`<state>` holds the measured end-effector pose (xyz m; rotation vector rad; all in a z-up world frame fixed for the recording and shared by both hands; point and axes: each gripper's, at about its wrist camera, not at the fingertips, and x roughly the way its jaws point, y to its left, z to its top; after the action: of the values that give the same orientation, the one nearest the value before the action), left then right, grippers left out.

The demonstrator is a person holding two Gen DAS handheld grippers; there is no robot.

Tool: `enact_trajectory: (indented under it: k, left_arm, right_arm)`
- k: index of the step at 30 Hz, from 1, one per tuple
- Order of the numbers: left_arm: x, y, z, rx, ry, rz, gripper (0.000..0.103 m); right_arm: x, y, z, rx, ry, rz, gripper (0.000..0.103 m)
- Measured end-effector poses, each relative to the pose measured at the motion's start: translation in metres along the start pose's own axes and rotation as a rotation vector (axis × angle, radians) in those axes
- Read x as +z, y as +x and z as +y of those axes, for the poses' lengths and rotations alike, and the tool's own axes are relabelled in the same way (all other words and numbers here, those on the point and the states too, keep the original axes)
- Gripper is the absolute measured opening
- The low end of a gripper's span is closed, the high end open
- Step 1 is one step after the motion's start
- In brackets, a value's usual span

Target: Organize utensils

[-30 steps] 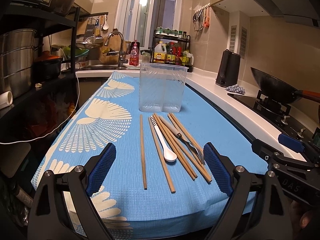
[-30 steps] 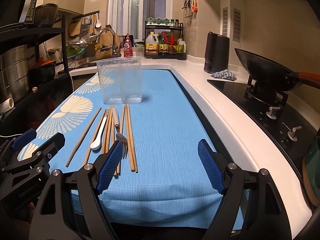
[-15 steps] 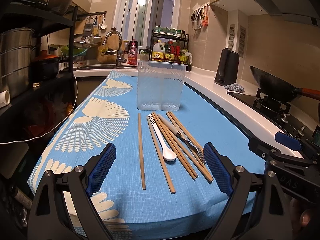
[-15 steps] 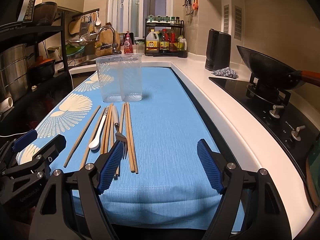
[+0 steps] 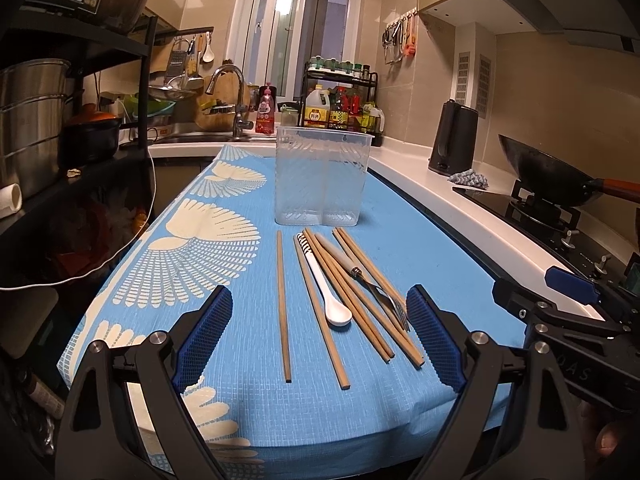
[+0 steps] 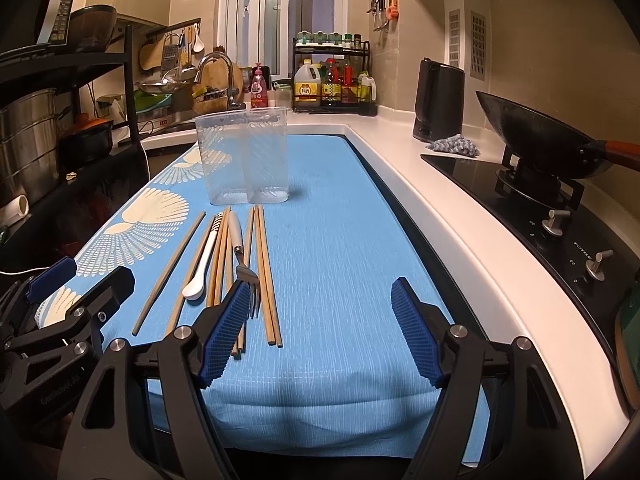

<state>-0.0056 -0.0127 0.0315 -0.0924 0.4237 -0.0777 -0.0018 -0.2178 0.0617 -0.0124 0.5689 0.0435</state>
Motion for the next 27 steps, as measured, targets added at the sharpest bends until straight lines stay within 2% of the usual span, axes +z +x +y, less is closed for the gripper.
enact_trajectory:
  k: [6,12,17,19,21,25,27]
  left_arm:
    - [-0.002,0.001,-0.002,-0.005,0.000,-0.002,0.085]
    - [-0.006,0.006,-0.001,-0.015,-0.006,0.013,0.079]
    - [-0.010,0.013,0.000,-0.016,0.003,0.037,0.066]
    - [-0.013,0.017,0.002,-0.009,0.008,0.053,0.061]
    - [-0.017,0.023,0.004,-0.003,0.006,0.071,0.055]
    - [-0.025,0.035,0.010,0.012,0.006,0.111,0.042]
    - [-0.029,0.041,0.013,0.019,0.008,0.129,0.035]
  right_arm:
    - [0.000,0.002,-0.002,0.001,0.007,0.004,0.072]
    - [-0.001,0.011,0.000,0.001,0.009,0.022,0.072]
    - [-0.004,0.022,0.000,0.015,0.012,0.043,0.070]
    - [-0.007,0.030,-0.001,0.026,0.016,0.057,0.065]
    - [-0.010,0.038,-0.002,0.039,0.024,0.078,0.056]
    - [-0.017,0.055,-0.003,0.064,0.031,0.115,0.053]
    - [-0.021,0.064,-0.002,0.080,0.036,0.134,0.049]
